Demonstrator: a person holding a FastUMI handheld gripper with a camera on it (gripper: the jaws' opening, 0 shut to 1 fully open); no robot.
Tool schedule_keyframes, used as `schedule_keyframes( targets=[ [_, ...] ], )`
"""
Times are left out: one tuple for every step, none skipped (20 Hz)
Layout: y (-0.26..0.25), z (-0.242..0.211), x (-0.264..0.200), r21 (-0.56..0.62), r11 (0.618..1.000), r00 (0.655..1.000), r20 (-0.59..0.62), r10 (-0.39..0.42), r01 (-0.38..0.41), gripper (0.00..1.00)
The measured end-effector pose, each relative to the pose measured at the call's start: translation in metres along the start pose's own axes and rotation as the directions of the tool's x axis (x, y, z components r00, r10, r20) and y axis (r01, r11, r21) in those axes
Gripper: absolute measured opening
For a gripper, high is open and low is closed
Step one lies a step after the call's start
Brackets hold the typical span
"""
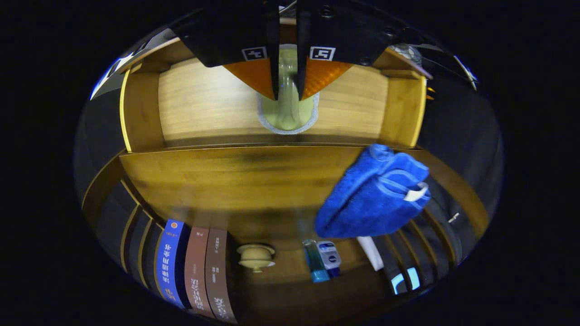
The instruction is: Pull open the drawer, take out the items inside it, and place them on the countertop above the cabinet.
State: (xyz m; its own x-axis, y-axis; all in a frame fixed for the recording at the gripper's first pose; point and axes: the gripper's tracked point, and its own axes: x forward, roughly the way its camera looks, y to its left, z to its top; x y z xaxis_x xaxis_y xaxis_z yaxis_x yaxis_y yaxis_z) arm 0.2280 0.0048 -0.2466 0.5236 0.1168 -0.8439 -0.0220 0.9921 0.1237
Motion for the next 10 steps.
schedule_keyframes(
  targets=[
    [0.003,0.01,-0.012,-0.005,1.0,1.0,0.008,0.013,-0.013,0.19],
    [0.005,0.024,-0.021,-0.01,1.0,1.0,0.02,0.013,-0.013,0.19],
    [0.002,0.037,-0.026,-0.017,1.0,0.999,0.034,-0.004,0.005,0.19],
    [-0.002,0.052,-0.027,-0.022,0.999,0.998,0.05,-0.03,0.031,0.19],
    [-0.005,0.069,-0.024,-0.026,0.998,0.997,0.063,-0.051,0.053,0.19],
    [-0.006,0.085,-0.018,-0.023,0.997,0.995,0.07,-0.066,0.068,0.2],
    [-0.005,0.096,-0.009,-0.015,0.997,0.995,0.069,-0.07,0.072,0.19],
    [-0.005,0.107,0.0,-0.008,0.997,0.995,0.061,-0.077,0.077,0.19],
    [-0.007,0.118,0.009,0.004,0.997,0.995,0.063,-0.083,0.083,0.19],
    [-0.007,0.128,0.019,0.015,0.996,0.994,0.058,-0.092,0.091,0.2]
  ],
)
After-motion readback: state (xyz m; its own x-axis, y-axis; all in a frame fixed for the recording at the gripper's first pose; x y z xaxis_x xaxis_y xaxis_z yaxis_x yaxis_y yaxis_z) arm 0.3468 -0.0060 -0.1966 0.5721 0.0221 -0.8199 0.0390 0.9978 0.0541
